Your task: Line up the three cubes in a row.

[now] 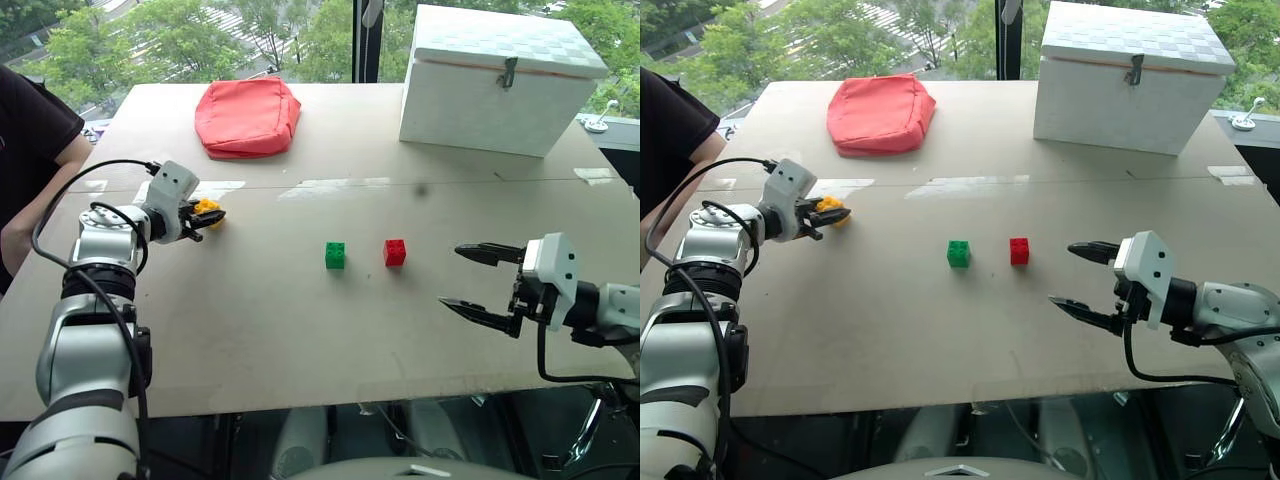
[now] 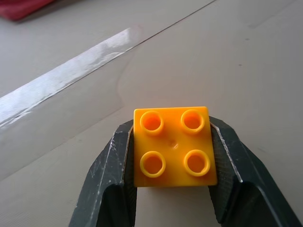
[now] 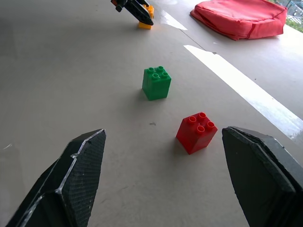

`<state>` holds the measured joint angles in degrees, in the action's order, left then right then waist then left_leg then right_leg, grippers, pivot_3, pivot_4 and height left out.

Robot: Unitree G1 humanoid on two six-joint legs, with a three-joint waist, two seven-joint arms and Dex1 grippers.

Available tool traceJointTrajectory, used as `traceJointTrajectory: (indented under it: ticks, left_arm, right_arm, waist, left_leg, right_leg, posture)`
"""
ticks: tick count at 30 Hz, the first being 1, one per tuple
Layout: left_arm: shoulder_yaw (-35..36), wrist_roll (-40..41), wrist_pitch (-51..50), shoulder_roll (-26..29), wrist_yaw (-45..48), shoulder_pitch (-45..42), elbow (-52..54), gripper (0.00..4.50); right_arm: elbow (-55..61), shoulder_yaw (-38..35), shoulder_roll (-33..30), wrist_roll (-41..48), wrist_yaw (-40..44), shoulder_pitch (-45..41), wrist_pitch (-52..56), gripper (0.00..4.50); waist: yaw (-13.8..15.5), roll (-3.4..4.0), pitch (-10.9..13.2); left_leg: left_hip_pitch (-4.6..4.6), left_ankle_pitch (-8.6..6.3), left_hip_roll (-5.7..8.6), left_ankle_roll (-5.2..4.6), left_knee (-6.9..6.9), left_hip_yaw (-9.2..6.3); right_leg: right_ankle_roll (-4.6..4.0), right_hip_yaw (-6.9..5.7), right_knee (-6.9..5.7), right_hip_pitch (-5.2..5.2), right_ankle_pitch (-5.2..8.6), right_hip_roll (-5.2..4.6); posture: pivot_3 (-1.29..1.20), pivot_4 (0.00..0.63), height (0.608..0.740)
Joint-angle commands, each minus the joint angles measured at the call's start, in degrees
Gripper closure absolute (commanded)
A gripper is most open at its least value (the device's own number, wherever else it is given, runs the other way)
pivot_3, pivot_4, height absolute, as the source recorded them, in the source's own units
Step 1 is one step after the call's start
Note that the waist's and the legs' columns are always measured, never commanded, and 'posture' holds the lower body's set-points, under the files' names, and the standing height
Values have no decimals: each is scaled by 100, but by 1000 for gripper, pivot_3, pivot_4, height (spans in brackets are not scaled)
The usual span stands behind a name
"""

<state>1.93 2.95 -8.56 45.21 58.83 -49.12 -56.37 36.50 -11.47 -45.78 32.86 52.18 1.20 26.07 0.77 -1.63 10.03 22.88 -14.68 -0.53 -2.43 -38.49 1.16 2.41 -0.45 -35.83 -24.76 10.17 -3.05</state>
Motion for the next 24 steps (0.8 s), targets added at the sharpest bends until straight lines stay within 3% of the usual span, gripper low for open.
traceJointTrajectory:
  ticks: [1, 4, 9, 24]
  left_arm:
    - [167, 466, 255, 131, 1170, 54, 502, 3201]
    - [-112, 693, 259, 44, 2158, 416, 1393, 3201]
    - [-445, 557, 703, -132, 2568, 589, 1811, 3201]
    - [-876, 146, 2223, -254, 3155, 76, 715, 3201]
  right_arm:
    - [313, -299, -12, 317, -51, 2, 8, 450]
    - [314, -335, -62, 372, -47, 30, 17, 450]
    - [358, -312, -76, 391, -73, 98, 35, 450]
    - [482, -399, -76, 318, -178, 390, 1, 450]
  waist:
    - [0, 0, 0]
    - [-4, 0, 0]
    - [5, -1, 0]
    - [1, -1, -1]
  left_leg:
    - [0, 0, 0, 0, 0, 1]
    - [0, 0, -5, 0, 0, 1]
    - [-1, 0, -5, 0, -2, 0]
    - [0, 0, -1, -1, -5, 2]
  right_leg:
    - [-1, 0, 0, 0, 0, -1]
    - [-4, 2, 0, 0, -2, -2]
    - [-9, 3, -1, 0, 1, -2]
    - [2, 4, -1, 0, 2, 3]
  posture:
    - [0, 150, 740]
    - [0, 150, 740]
    - [0, 150, 740]
    - [0, 150, 740]
